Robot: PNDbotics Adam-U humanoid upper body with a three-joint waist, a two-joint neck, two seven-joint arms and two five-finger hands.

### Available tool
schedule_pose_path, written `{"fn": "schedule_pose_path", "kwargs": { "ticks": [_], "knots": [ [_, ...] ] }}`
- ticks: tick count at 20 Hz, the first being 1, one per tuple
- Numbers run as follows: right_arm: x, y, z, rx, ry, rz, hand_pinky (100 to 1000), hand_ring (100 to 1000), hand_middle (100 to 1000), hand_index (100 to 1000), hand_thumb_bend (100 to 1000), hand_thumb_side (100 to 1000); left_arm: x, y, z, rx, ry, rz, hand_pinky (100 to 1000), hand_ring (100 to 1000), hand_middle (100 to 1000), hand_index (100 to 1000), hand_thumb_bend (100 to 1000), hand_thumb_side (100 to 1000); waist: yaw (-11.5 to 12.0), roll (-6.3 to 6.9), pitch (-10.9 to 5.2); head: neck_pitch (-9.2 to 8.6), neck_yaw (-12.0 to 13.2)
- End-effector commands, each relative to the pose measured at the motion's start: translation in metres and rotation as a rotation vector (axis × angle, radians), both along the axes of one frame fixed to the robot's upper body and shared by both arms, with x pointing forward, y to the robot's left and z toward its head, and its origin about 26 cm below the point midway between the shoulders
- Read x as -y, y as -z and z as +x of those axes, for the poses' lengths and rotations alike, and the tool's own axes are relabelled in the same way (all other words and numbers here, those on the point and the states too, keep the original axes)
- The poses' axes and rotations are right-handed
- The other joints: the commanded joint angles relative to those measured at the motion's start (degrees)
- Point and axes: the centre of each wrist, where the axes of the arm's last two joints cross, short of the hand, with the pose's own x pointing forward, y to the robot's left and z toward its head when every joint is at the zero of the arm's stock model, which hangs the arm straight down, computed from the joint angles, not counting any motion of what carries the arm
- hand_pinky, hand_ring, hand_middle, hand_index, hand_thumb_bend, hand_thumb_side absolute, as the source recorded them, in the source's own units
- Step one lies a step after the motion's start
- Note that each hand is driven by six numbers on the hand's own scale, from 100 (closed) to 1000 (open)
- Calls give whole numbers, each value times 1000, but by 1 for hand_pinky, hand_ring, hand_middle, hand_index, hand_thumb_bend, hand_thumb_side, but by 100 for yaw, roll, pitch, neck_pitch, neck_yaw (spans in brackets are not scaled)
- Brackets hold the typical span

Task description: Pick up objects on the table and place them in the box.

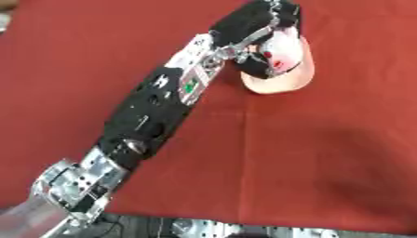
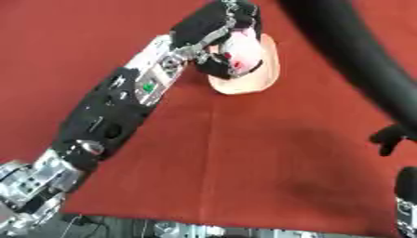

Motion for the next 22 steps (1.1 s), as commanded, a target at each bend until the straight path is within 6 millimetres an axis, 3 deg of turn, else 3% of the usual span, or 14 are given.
{"fn": "schedule_pose_path", "kwargs": {
  "ticks": [1,2,3,7,14,16,19,20,21,22],
  "knots": [
    [1,-5,-1,15,-7,-17,268,488,773,852,131,698,-6,-16,1,54,-19,33,373,654,666,796,571,294,11,-33,-111,-79,-30],
    [1,-5,-1,15,-6,-17,268,488,773,852,131,698,-7,-16,1,61,-22,34,365,645,658,789,557,281,13,-34,-110,-79,-32],
    [1,-4,-1,15,-6,-17,268,488,773,851,132,698,-7,-17,1,66,-27,34,448,724,735,844,675,386,16,-36,-110,-80,-35],
    [1,-4,-1,15,-6,-19,268,489,773,848,134,698,-8,-16,0,76,-48,47,512,760,766,881,777,493,25,-40,-110,-81,-42],
    [1,-4,-2,14,-7,-22,268,489,773,846,135,698,-8,-17,0,81,-74,59,514,757,764,885,770,511,36,-46,-107,-85,-50],
    [1,-4,-2,14,-6,-22,268,489,773,845,135,697,-9,-19,-1,87,-79,41,507,751,762,881,701,533,40,-47,-105,-88,-56],
    [1,-4,-2,14,-5,-23,268,489,773,845,134,697,-13,-26,-7,108,-63,-44,452,713,729,844,271,598,44,-47,-96,-95,-72],
    [1,-4,-2,15,-5,-22,268,489,773,845,135,697,-15,-30,-12,123,-42,-102,463,720,736,849,318,583,45,-47,-90,-101,-86],
    [1,-4,-1,15,-4,-21,268,489,773,844,133,697,-18,-33,-15,132,-26,-141,414,686,702,821,134,640,46,-48,-87,-106,-96],
    [1,-4,-1,16,-3,-20,268,489,773,845,133,697,-24,-38,-22,152,-2,-210,397,673,689,808,100,673,52,-50,-79,-120,-120]
  ]
}}
